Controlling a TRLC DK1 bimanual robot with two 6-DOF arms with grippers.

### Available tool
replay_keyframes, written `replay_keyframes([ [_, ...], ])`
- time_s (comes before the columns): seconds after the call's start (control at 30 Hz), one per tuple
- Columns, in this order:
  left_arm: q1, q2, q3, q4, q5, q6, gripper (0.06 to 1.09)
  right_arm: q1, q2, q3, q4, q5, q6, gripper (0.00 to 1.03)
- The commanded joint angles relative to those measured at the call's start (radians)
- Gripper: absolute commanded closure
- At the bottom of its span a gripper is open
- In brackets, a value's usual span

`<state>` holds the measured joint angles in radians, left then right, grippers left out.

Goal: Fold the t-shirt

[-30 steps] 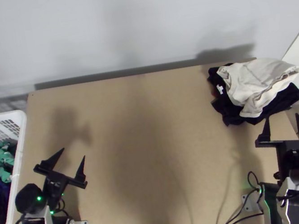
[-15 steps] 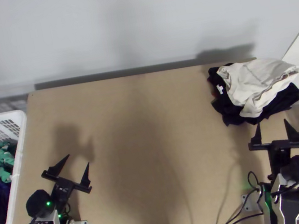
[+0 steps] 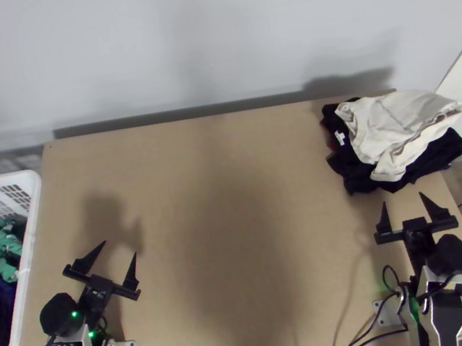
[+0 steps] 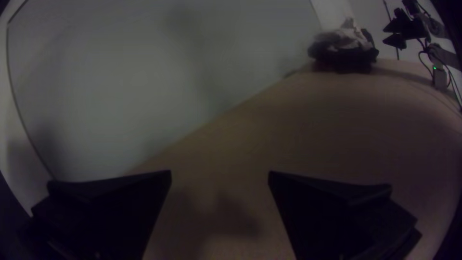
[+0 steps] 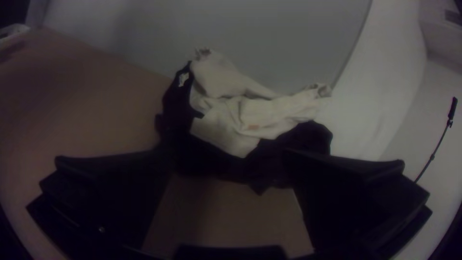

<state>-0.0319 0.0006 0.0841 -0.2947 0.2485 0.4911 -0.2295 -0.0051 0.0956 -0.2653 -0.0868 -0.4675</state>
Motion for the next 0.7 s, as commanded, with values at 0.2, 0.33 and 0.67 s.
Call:
replay_keyframes([
  [0.2, 0.021, -0.001, -0.003, -0.023, 0.0, 0.007, 0.11, -0.044, 0.004, -0.004, -0.037, -0.024, -0.031, 0.04],
  [0.33, 0.059, -0.001, -0.003, -0.023, -0.002, 0.009, 0.11, -0.05, 0.004, -0.004, -0.038, -0.024, -0.06, 0.04],
  [0.67, 0.086, -0.002, -0.003, -0.023, 0.0, 0.007, 0.11, -0.047, 0.004, -0.004, -0.04, -0.025, -0.057, 0.04],
])
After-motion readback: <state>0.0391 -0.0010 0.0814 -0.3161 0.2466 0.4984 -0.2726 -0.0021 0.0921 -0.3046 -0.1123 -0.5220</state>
